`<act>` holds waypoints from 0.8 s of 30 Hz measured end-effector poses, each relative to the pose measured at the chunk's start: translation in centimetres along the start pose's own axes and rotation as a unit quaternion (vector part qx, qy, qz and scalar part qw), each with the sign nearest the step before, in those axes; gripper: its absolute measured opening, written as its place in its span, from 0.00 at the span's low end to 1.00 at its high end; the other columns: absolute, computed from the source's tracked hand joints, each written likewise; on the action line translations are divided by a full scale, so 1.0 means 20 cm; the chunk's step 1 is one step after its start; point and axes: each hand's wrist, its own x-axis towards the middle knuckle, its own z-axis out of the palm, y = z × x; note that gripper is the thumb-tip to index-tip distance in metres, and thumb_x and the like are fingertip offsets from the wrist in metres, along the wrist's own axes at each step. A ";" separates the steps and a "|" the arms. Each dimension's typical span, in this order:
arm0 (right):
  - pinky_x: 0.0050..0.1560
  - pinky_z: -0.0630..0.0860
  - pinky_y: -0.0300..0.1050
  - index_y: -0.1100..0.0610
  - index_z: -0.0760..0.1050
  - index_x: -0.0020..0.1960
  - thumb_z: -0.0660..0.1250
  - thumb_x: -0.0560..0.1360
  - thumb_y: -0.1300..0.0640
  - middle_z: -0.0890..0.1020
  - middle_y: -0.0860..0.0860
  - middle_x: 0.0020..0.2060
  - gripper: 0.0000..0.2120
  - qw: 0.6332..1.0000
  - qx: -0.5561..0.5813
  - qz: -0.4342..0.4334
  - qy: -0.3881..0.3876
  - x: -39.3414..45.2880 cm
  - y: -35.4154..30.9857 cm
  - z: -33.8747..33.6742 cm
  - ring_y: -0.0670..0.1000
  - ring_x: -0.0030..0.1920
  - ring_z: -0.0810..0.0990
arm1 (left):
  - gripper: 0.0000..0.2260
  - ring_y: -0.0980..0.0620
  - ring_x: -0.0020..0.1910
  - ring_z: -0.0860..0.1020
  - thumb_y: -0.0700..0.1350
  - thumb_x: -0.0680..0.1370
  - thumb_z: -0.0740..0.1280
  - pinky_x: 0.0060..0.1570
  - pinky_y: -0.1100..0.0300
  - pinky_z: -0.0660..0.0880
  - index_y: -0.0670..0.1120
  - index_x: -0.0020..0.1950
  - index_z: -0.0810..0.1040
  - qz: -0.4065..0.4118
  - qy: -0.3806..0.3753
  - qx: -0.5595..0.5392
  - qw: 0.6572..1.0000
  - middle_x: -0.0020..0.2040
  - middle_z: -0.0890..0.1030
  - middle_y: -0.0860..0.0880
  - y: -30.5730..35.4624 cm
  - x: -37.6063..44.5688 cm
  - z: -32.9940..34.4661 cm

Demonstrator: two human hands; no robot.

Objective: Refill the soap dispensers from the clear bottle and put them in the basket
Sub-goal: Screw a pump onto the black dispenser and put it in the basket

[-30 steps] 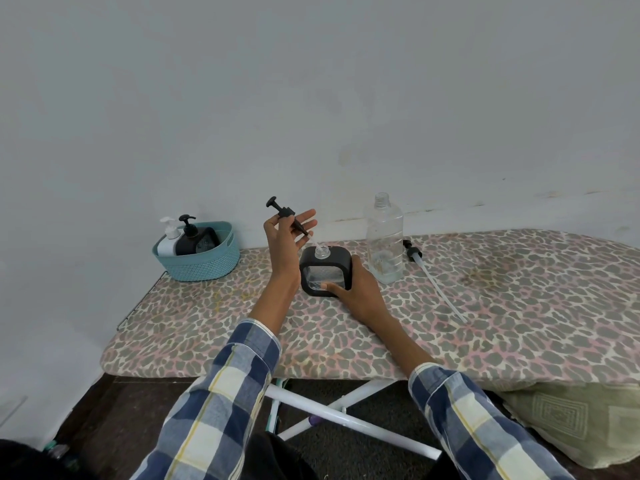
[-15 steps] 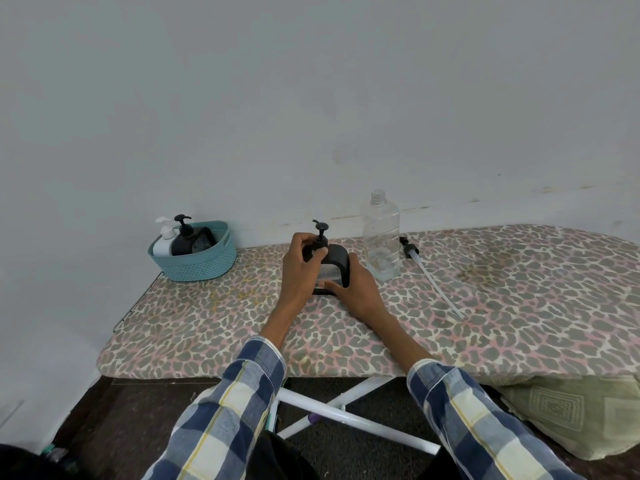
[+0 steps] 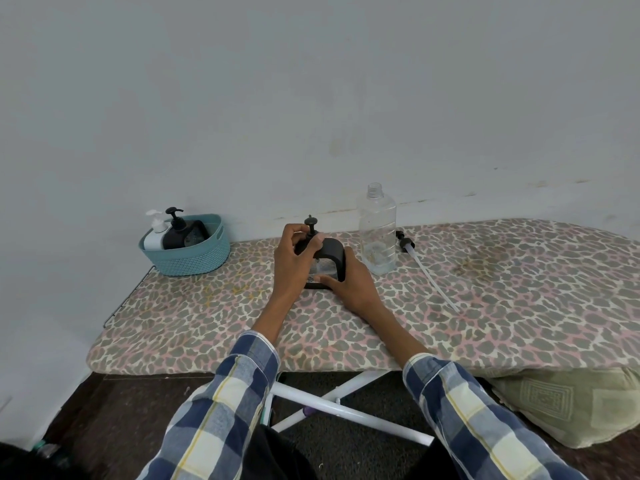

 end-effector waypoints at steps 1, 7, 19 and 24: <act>0.46 0.79 0.46 0.53 0.70 0.66 0.79 0.74 0.50 0.81 0.49 0.52 0.26 1.000 0.001 0.001 -0.001 0.00 0.00 0.00 0.49 0.46 0.81 | 0.11 0.61 0.53 0.84 0.49 0.82 0.74 0.52 0.66 0.79 0.48 0.60 0.78 -0.001 -0.001 -0.008 1.000 0.54 0.86 0.53 -0.01 0.00 0.00; 0.48 0.80 0.47 0.53 0.70 0.67 0.79 0.74 0.49 0.82 0.49 0.53 0.27 1.000 0.002 0.001 0.001 0.00 0.00 0.00 0.49 0.49 0.82 | 0.08 0.53 0.59 0.85 0.47 0.85 0.70 0.60 0.59 0.79 0.45 0.62 0.81 -0.012 -0.040 -0.035 0.998 0.57 0.87 0.50 -0.03 0.00 -0.02; 0.47 0.79 0.48 0.53 0.70 0.67 0.79 0.74 0.50 0.81 0.48 0.53 0.27 1.000 -0.005 -0.002 0.003 0.00 0.00 0.00 0.50 0.48 0.81 | 0.17 0.56 0.58 0.83 0.51 0.81 0.75 0.57 0.61 0.80 0.50 0.65 0.74 -0.028 -0.048 -0.013 0.998 0.59 0.84 0.50 -0.01 0.00 -0.02; 0.48 0.79 0.46 0.52 0.70 0.67 0.79 0.74 0.49 0.81 0.47 0.53 0.27 1.000 -0.001 0.001 0.001 0.00 0.00 0.00 0.49 0.49 0.81 | 0.11 0.52 0.62 0.83 0.51 0.84 0.69 0.66 0.48 0.80 0.50 0.65 0.77 -0.025 -0.061 -0.007 0.998 0.61 0.85 0.50 -0.03 -0.01 -0.03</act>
